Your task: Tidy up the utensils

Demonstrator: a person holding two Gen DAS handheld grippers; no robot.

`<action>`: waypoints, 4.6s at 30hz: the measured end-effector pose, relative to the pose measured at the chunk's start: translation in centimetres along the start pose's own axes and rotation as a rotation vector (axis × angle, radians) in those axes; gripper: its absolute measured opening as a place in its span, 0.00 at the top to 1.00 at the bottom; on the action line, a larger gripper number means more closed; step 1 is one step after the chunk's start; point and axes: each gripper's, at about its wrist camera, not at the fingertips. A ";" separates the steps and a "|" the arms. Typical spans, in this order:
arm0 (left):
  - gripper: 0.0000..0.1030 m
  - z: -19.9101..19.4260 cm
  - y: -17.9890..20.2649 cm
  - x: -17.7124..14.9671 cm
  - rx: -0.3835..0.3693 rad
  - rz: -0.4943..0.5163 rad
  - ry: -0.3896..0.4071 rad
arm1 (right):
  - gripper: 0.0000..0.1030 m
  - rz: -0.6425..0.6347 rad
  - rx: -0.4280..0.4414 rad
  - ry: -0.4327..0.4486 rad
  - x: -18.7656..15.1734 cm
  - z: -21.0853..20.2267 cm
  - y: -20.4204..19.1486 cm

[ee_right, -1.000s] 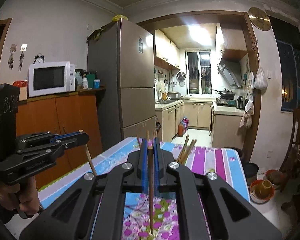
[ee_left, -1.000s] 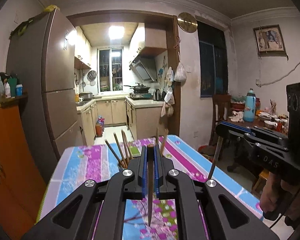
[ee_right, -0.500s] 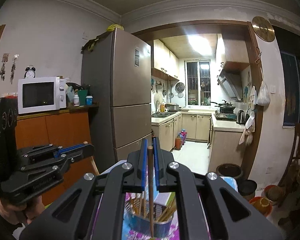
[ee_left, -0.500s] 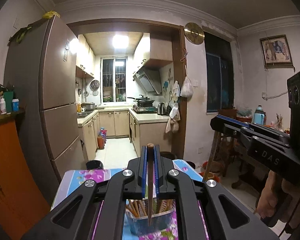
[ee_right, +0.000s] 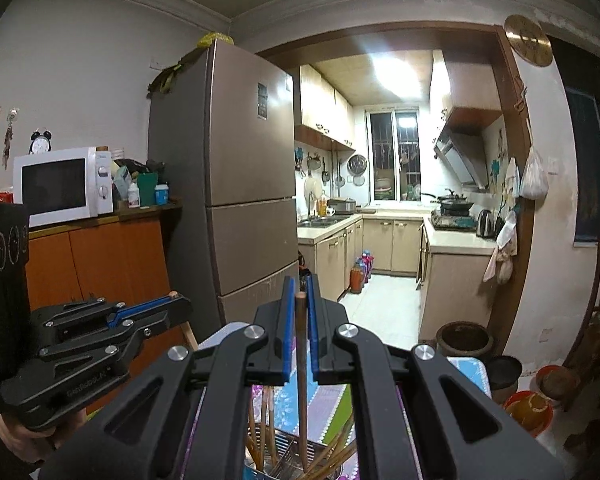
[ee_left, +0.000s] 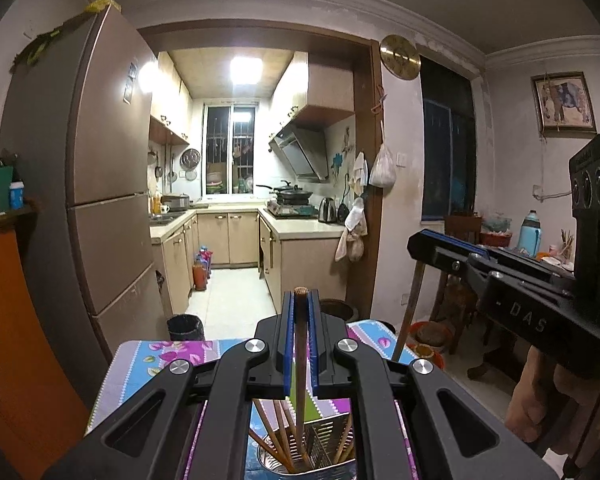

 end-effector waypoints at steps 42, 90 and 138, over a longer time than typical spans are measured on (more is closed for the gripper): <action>0.10 -1.4 -2.4 -4.7 0.163 0.011 0.040 | 0.06 -0.007 -0.147 0.051 -5.6 -3.8 0.6; 0.05 -35.5 5.1 -25.1 0.191 -0.018 0.178 | 0.05 -0.048 -0.243 0.132 -22.5 -29.8 -18.0; 0.05 -36.6 5.2 -26.5 0.207 -0.056 0.253 | 0.05 -0.070 -0.254 0.141 -23.6 -30.5 -19.4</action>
Point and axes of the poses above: each gripper's, at about its wrist camera, not at the fingertips, and z roughly the way its jaws point, y to its right, x to its top, and after that the axes turned 8 degrees about x, right-handed
